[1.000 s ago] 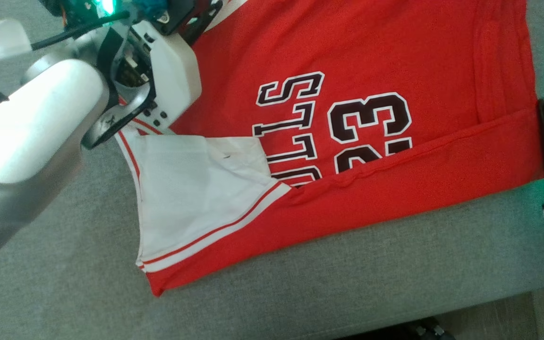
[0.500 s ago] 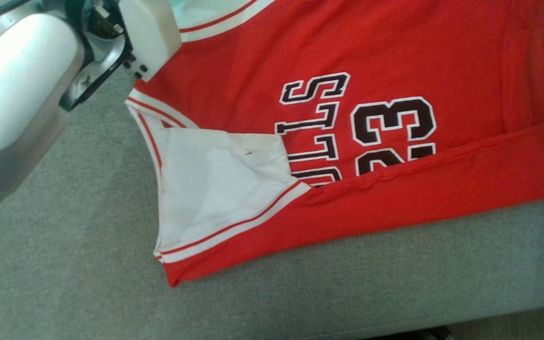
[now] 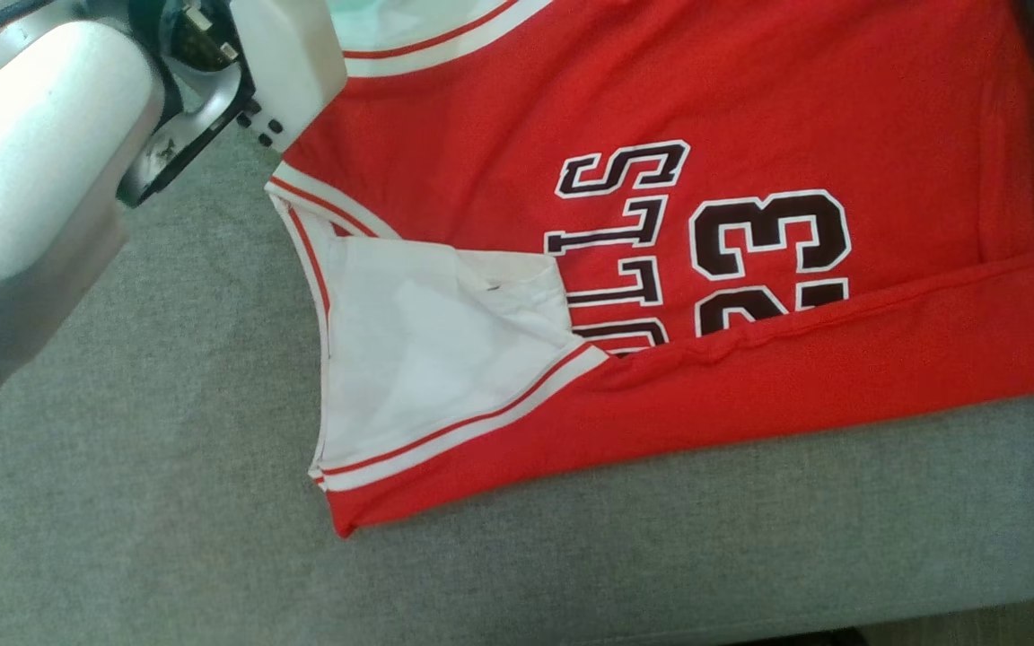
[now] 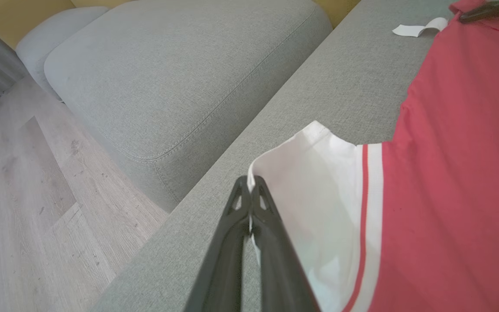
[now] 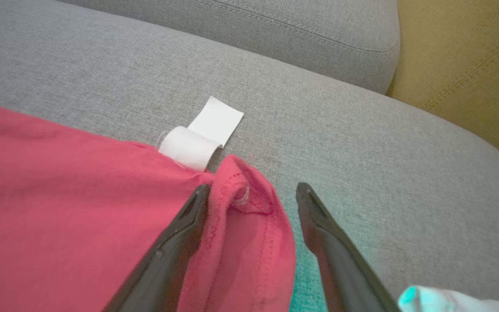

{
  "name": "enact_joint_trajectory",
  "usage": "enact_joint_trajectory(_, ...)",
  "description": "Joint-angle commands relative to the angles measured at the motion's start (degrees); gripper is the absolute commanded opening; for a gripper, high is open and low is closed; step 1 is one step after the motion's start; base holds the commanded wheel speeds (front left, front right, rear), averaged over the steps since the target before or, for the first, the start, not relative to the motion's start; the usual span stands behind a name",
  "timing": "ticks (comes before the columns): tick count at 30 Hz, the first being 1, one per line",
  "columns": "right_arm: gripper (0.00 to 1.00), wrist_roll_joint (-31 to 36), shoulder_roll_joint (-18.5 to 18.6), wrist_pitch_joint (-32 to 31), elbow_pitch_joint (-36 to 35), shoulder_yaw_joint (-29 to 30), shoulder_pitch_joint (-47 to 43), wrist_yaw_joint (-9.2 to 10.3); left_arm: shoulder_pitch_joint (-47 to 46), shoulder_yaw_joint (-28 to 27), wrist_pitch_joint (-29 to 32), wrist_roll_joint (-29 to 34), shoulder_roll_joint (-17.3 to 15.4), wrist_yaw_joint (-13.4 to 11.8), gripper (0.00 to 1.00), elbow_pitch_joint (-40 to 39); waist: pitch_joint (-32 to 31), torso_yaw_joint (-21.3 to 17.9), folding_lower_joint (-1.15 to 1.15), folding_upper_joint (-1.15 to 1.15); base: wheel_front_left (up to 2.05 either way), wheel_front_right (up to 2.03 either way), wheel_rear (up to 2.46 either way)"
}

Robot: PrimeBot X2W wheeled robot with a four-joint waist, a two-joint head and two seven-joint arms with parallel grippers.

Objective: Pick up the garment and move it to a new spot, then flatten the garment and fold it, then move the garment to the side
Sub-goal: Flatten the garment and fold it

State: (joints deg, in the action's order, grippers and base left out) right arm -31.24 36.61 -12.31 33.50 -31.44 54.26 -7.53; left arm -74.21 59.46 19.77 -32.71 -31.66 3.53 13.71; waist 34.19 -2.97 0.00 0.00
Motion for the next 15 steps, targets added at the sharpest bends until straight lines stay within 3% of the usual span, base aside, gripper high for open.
enact_joint_trajectory(1, 1.00, 0.07, 1.46, 0.66, -0.22, -0.01, 0.16, 0.04, -3.42, -2.38, 0.17, 0.09, -1.91, -0.33, 0.00, -1.20, -0.10, -0.07, 0.00, 0.00, 0.00, 0.00, 0.00)
enact_joint_trajectory(13, 1.00, 1.09, 0.62, 3.85, 3.50, -0.34, 1.51, 0.04, -3.08, -2.28, 0.16, -0.66, -2.59, -0.63, 0.00, -1.83, -0.52, -0.48, 0.00, 0.00, 0.00, 0.00, 0.00)
enact_joint_trajectory(14, 0.93, 0.78, 0.33, 3.96, 3.66, -0.57, 1.60, 0.04, -3.02, -2.25, 0.11, -0.73, -2.62, -0.61, 0.00, -1.87, -0.55, -0.43, 0.00, 0.00, 0.00, 0.00, 0.00)
enact_joint_trajectory(15, 0.76, 0.45, 0.06, 4.03, 3.87, -0.76, 1.71, 0.04, -2.95, -2.21, 0.10, -0.80, -2.64, -0.61, 0.00, -1.92, -0.57, -0.38, 0.00, 0.00, 0.00, 0.00, 0.00)
